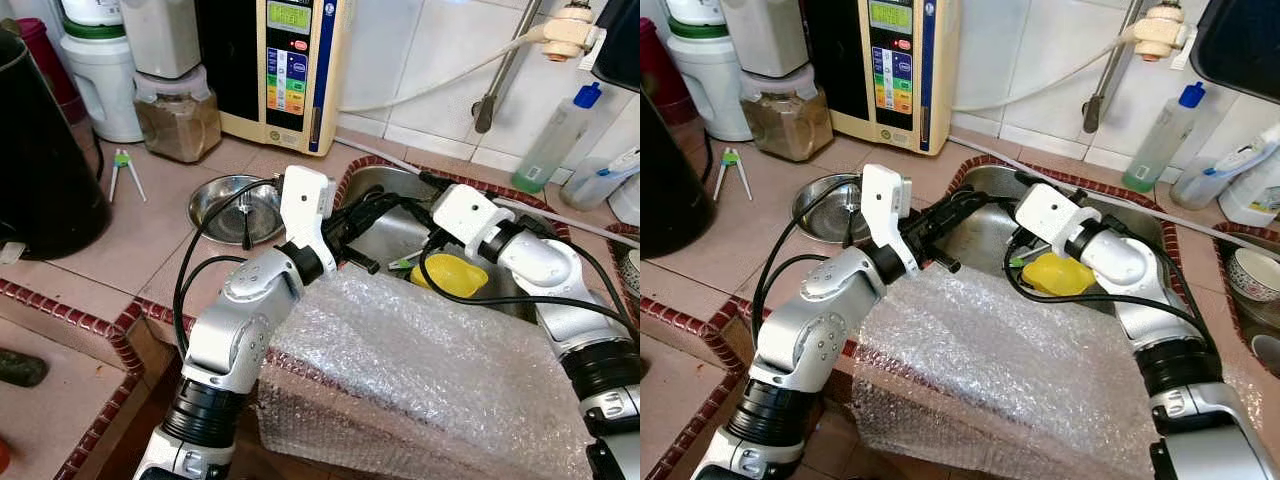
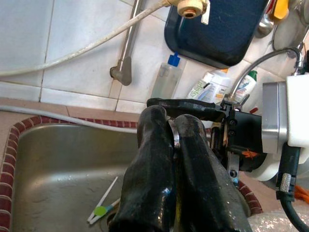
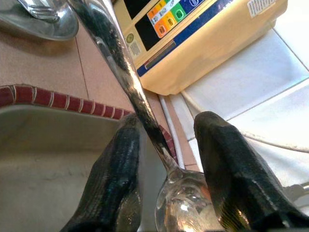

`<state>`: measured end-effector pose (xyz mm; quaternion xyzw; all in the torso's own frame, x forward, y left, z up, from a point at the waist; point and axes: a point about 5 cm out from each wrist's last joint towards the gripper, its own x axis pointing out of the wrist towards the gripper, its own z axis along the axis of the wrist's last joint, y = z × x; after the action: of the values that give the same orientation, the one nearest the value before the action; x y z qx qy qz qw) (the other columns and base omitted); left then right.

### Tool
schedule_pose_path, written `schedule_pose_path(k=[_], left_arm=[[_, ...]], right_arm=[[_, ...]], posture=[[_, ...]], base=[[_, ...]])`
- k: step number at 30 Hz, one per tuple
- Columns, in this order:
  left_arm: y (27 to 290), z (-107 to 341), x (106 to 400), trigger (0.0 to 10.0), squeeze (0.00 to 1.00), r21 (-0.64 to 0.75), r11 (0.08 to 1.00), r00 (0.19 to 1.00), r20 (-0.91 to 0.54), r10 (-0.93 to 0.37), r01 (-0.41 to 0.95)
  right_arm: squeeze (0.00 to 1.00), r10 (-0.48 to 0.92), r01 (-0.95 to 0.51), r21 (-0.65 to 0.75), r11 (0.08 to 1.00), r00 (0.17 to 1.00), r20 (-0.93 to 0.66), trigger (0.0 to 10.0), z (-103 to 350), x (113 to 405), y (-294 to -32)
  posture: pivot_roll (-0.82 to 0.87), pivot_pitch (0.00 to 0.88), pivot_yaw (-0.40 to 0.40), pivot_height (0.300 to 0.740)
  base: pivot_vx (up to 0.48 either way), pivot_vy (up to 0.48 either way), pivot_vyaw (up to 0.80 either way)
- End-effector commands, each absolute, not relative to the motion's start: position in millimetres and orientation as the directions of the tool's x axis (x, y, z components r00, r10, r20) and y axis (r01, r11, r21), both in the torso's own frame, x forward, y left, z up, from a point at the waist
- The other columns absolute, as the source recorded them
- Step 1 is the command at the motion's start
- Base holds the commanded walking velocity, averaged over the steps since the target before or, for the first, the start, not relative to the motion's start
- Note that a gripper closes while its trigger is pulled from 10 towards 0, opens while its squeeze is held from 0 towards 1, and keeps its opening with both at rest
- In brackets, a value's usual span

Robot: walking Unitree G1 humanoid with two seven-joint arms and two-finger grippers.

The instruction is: Kitchen organization

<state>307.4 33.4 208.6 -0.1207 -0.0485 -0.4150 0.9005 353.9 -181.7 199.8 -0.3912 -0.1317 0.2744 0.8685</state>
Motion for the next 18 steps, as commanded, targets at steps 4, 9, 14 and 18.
schedule_pose_path(k=[4,9,14,18], left_arm=[[29.5,212.9,304.8,0.0,0.0,-0.142,0.615,0.631,0.202,-0.749,0.775],[30.6,211.9,305.6,0.0,0.0,-0.138,0.623,0.638,0.2,-0.743,0.77],[28.9,210.5,304.1,0.0,0.0,-0.119,0.623,0.633,0.193,-0.749,0.773],[28.4,209.1,304.0,0.0,0.0,-0.107,0.628,0.636,0.19,-0.748,0.77]], right_arm=[[0.0,0.565,-0.334,-0.767,0.548,0.824,0.044,0.0,211.6,356.7,-190.0],[0.0,0.568,-0.336,-0.763,0.552,0.822,0.049,0.0,211.3,356.7,-189.5],[0.0,0.572,-0.339,-0.762,0.551,0.818,0.05,0.0,211.2,356.6,-188.6],[0.0,0.575,-0.341,-0.76,0.553,0.816,0.052,0.0,210.0,357.0,-186.8]], posture=[[0.01,0.076,-0.074,0.74],[0.01,0.074,-0.075,0.74],[0.01,0.073,-0.075,0.74],[0.01,0.075,-0.076,0.74]], base=[[0.0,0.0,0.0],[0.0,0.0,0.0],[0.0,0.0,0.0],[0.0,0.0,0.0]])
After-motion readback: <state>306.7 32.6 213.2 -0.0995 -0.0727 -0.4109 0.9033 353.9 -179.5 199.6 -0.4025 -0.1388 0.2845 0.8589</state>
